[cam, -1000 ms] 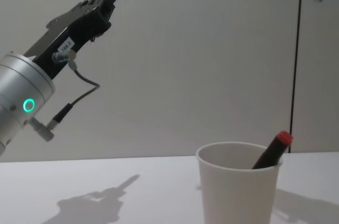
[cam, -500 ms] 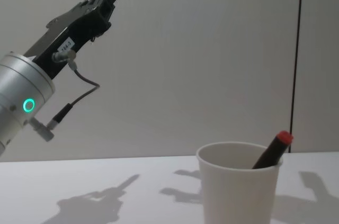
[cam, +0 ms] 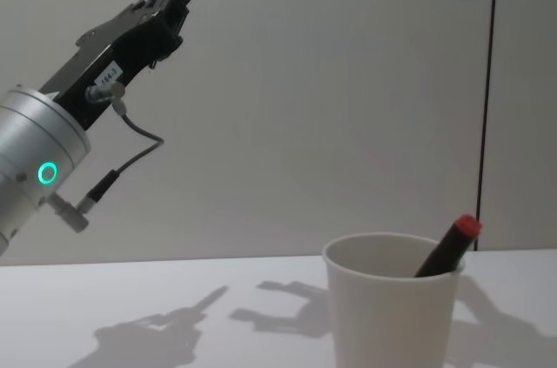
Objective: Place the pen into the pen holder.
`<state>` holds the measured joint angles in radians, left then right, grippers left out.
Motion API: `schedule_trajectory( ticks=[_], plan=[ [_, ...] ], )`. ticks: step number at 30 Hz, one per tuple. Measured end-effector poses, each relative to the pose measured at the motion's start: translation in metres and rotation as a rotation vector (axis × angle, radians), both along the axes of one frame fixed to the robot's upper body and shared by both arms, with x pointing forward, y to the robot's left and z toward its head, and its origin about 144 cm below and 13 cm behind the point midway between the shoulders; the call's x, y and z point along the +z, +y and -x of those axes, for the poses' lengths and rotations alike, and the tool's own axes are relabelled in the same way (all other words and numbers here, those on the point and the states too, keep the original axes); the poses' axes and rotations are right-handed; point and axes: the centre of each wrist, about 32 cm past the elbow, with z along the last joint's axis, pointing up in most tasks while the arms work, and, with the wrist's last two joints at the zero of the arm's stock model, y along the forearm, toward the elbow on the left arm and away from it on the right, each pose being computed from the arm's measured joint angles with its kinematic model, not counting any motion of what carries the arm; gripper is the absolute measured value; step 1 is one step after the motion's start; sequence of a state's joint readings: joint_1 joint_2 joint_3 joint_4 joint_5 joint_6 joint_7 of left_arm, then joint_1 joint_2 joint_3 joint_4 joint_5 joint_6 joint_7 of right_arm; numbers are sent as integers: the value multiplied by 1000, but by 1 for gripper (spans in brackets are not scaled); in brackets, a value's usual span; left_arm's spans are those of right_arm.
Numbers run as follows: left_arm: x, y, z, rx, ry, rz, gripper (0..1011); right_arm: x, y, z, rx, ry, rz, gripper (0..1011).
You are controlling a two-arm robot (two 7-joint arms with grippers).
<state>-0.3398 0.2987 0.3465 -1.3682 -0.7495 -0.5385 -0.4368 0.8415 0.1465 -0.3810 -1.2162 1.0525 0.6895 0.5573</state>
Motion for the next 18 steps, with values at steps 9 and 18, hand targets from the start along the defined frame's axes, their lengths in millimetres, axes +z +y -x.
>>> schedule_trajectory(
  ticks=[9,18],
  plan=[
    [0,0,0,0,0,0,150,-5,11,-8,-12,6,31,1002],
    [0,0,0,0,0,0,150,-12,27,-15,-16,6,22,1002]
  ],
)
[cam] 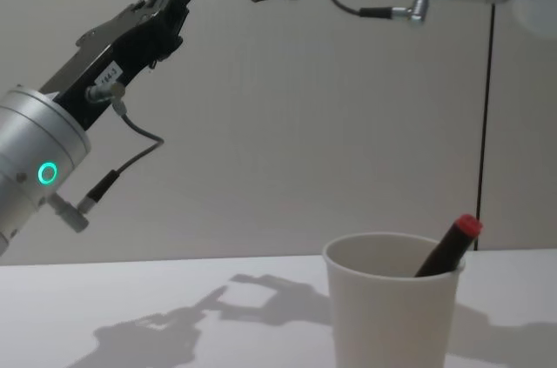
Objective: Place the pen into the pen holder.
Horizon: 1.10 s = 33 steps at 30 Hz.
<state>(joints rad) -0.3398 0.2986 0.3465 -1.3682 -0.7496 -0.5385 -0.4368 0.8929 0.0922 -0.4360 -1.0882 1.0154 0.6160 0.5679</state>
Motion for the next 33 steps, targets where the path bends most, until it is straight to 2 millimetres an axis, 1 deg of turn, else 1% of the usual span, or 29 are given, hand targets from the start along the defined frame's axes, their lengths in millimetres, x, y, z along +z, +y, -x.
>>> schedule_trajectory(
  ticks=[9,27,31,33],
  plan=[
    [0,0,0,0,0,0,150,-8,14,-2,17,17,-29,1002],
    [0,0,0,0,0,0,150,-14,17,2,42,33,-55,1001],
    [0,0,0,0,0,0,150,-14,17,2,46,34,-58,963],
    [0,0,0,0,0,0,151,-15,17,2,48,34,-59,907]
  ],
)
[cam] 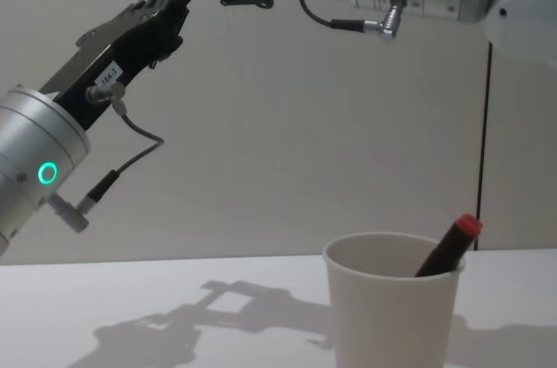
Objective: Place the pen into the pen holder.
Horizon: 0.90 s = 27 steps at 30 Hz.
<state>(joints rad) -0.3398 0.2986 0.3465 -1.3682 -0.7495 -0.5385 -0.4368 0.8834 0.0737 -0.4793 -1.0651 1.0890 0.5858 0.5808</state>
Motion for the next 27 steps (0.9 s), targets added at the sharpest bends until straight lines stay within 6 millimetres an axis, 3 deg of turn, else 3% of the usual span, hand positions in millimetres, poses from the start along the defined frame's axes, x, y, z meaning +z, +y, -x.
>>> schedule_trajectory(
  ticks=[12,23,27],
  plan=[
    [0,0,0,0,0,0,150,0,0,1,5,1,-3,568],
    [0,0,0,0,0,0,150,-1,0,1,7,1,-3,185],
    [0,0,0,-2,-2,-1,150,-1,0,1,6,1,-3,146]
  ],
)
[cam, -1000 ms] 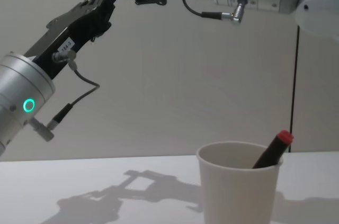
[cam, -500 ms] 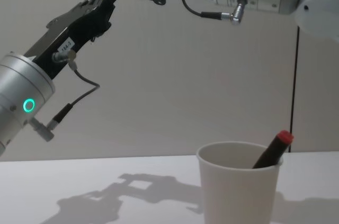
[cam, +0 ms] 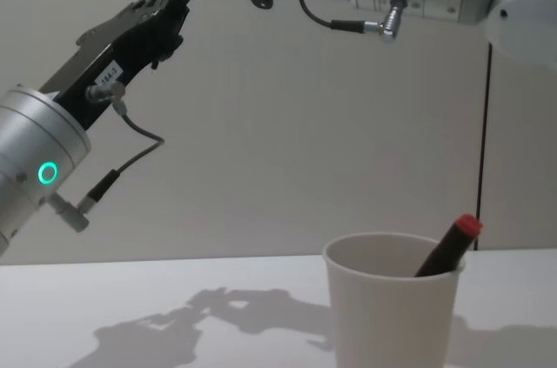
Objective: Place the pen into the pen holder.
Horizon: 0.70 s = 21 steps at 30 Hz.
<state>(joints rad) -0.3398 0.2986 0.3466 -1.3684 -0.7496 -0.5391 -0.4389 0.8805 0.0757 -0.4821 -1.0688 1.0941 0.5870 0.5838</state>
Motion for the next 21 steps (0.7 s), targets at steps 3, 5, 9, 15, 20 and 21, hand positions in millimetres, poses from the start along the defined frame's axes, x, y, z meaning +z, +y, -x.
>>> schedule_trajectory(
  ticks=[3,5,9,15,20,21],
  plan=[
    [0,0,0,0,0,0,150,0,0,0,0,0,0,143],
    [0,0,0,0,0,0,150,0,0,0,0,0,0,143],
    [0,0,0,0,0,0,150,0,0,0,1,0,0,143],
    [0,0,0,0,0,0,150,0,0,0,1,0,-1,143],
    [0,0,0,1,1,0,150,0,0,0,1,0,-1,143],
    [0,0,0,1,1,0,150,0,0,0,1,0,-1,143]
  ],
)
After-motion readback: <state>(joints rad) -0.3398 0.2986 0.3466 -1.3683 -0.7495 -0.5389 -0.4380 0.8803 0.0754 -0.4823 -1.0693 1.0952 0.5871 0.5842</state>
